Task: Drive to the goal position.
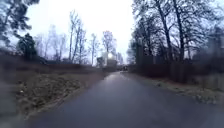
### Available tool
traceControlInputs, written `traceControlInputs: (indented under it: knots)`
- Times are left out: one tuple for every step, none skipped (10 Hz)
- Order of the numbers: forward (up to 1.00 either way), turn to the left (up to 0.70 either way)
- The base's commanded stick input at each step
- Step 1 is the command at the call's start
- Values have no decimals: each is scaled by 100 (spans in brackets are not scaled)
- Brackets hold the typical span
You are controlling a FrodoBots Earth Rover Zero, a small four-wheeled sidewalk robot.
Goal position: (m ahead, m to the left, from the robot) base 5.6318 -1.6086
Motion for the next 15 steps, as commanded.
traceControlInputs:
  knots:
    - [70,0]
    - [70,0]
    - [70,0]
    - [70,0]
    - [70,0]
    - [70,0]
    - [70,0]
    - [70,0]
    - [70,0]
    - [70,0]
    - [70,0]
    - [70,0]
    - [70,0]
    - [70,0]
    - [70,0]
